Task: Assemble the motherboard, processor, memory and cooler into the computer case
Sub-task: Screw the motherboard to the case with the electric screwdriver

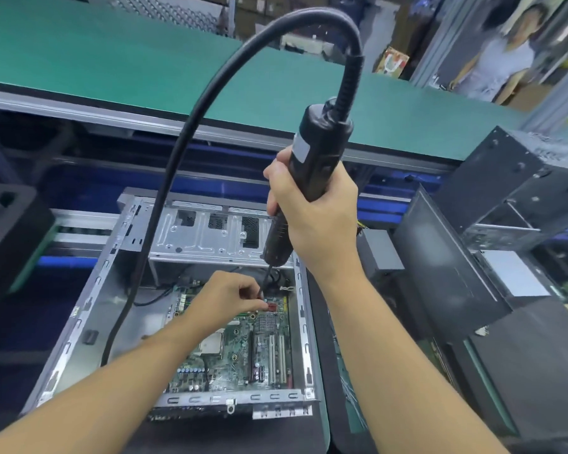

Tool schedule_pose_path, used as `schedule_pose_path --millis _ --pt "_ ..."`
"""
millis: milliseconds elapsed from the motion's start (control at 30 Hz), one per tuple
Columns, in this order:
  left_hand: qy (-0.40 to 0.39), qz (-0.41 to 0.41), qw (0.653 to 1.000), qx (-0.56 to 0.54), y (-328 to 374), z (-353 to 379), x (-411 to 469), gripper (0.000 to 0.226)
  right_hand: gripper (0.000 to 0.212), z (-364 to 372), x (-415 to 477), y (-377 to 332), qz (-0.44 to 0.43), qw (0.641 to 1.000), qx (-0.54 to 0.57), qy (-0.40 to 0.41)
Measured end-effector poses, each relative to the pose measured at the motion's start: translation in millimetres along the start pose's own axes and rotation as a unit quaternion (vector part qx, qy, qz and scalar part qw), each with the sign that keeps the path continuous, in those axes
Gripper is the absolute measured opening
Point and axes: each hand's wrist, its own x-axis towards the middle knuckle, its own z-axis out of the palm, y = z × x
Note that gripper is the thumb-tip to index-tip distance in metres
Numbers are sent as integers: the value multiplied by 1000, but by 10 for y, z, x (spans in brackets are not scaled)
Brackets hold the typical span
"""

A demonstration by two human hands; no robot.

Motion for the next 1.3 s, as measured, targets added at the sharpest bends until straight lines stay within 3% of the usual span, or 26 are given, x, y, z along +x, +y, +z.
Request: schedule_pose_path --millis 333,500,633,1000,1300 --pt "8 34 999 -3 31 6 -43 14 20 -2 -31 30 -1 1000 -9 8" --pt "17 25 999 -12 20 14 -64 23 18 -17 -52 49 -11 1000 -3 6" --pt "5 16 1000 -21 -3 9 -66 11 16 -63 -60 65 -12 1000 -3 -5" --pt "-4 28 999 44 59 104 -4 14 18 -137 -53 128 6 1000 1 -4" --pt "-27 -79 980 -183 -9 192 -1 12 18 -191 -47 190 -2 1000 -2 5"
